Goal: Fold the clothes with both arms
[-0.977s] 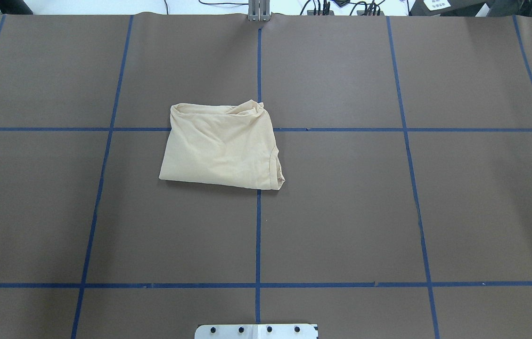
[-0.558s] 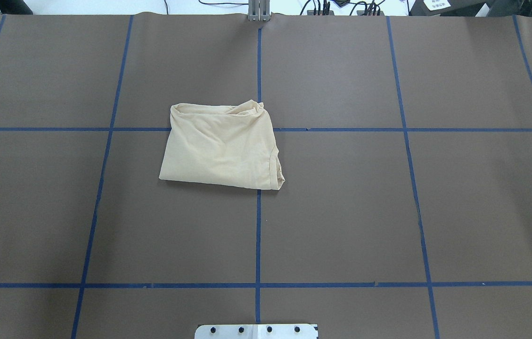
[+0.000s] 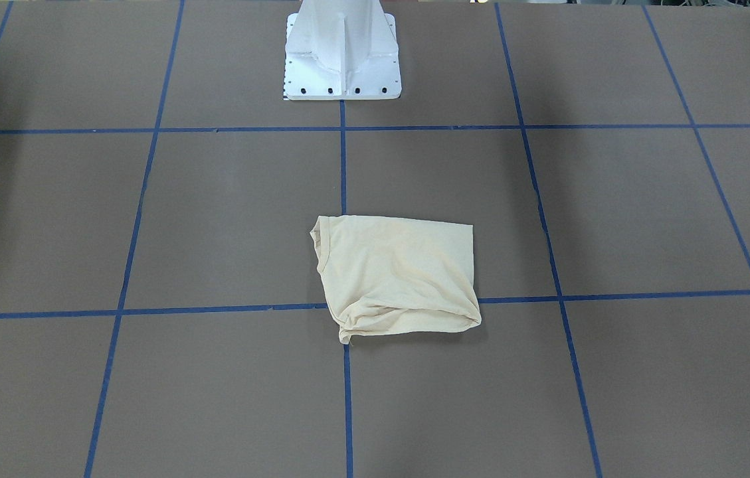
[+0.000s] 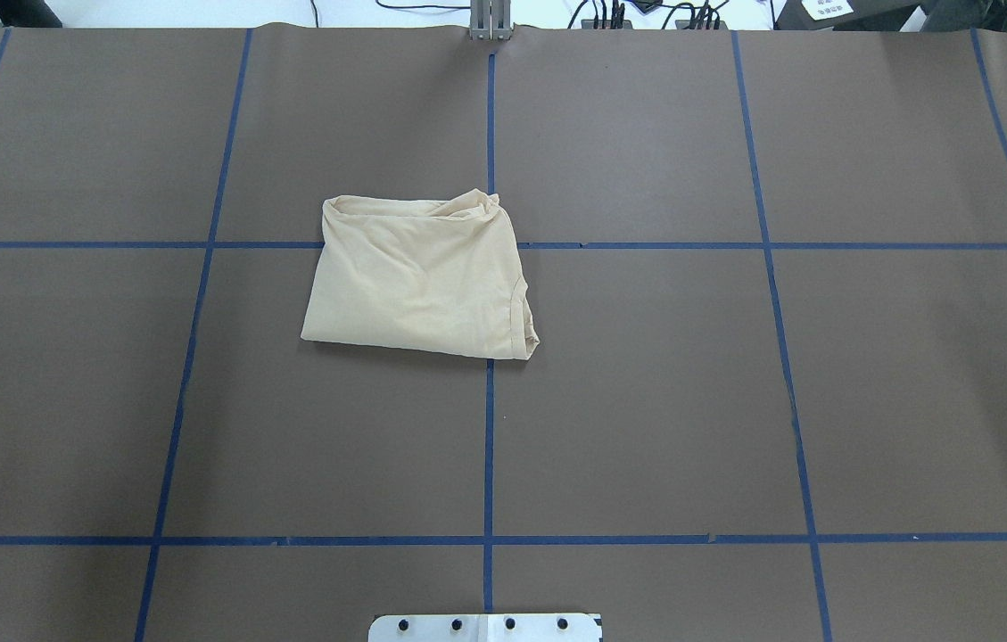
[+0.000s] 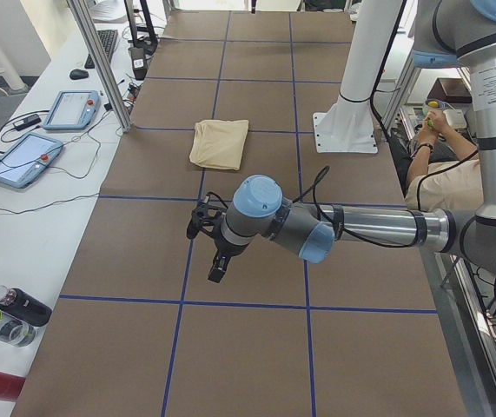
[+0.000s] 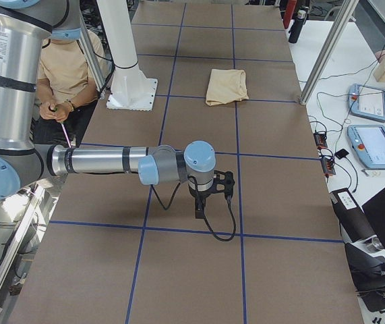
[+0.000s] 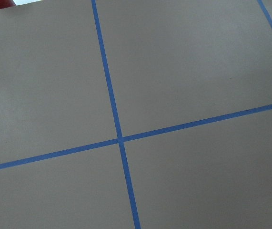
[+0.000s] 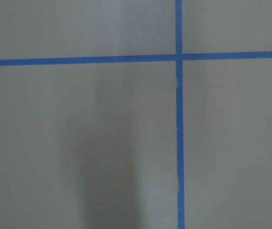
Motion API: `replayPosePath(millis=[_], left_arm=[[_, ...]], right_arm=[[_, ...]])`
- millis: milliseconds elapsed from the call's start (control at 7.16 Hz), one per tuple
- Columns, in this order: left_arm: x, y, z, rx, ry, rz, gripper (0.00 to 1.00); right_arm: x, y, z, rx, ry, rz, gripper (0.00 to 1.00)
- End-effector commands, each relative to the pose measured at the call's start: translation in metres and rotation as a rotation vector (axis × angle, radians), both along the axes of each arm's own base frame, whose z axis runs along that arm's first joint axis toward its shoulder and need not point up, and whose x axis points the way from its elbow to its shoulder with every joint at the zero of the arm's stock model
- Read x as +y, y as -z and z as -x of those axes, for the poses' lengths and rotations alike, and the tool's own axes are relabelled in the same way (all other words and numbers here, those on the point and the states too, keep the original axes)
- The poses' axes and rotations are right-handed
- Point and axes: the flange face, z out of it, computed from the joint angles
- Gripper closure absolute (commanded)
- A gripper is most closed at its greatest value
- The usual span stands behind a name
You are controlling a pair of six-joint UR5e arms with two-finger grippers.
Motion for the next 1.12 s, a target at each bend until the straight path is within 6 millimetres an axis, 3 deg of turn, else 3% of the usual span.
replayPosePath(millis=[0,977], left_arm=[[0.001,-0.003,0.000,-0.002,0.001,0.008,0.00],[0.002,-0.010,0.000,-0.001,0.001,0.021,0.00]], right_arm=[[-0.001,0.001,0.000,0.004,-0.001,-0.004,0.00],[0.000,-0.011,-0.001,0.010,-0.003,0.020,0.00]])
